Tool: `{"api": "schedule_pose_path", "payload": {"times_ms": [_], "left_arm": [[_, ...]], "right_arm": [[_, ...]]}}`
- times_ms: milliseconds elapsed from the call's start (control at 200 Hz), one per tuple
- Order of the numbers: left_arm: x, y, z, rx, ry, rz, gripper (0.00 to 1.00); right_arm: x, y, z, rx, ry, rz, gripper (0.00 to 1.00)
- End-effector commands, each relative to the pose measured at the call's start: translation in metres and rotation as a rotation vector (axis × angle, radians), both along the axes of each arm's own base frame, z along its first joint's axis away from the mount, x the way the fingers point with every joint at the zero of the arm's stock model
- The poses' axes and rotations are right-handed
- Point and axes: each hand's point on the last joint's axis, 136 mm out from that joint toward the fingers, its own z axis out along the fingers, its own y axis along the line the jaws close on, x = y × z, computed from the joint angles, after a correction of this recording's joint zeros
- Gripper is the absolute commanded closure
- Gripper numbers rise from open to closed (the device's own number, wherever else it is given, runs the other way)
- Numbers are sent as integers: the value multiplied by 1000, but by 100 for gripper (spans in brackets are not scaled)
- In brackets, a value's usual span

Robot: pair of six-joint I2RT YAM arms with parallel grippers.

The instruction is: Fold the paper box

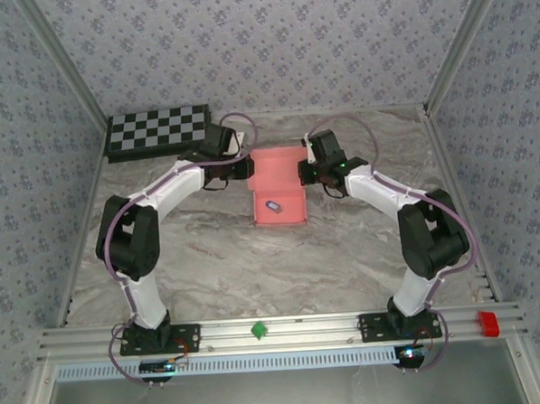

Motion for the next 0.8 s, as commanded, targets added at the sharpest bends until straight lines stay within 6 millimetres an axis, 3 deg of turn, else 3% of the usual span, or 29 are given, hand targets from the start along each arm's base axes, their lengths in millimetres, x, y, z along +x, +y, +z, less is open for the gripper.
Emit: {"api": "schedule_pose_path", "payload": {"times_ms": [0,355,795], "left_arm": [[24,-5,16,10,-98,15,87],[41,-7,24,-20,-146,67,86],[38,3,22,-73,-162,166,86]], "right_arm": [[7,-3,11,33,-70,-85,87],[20,3,14,82,-133,-152,88],[39,14,14,86,-212,-180,90]]}}
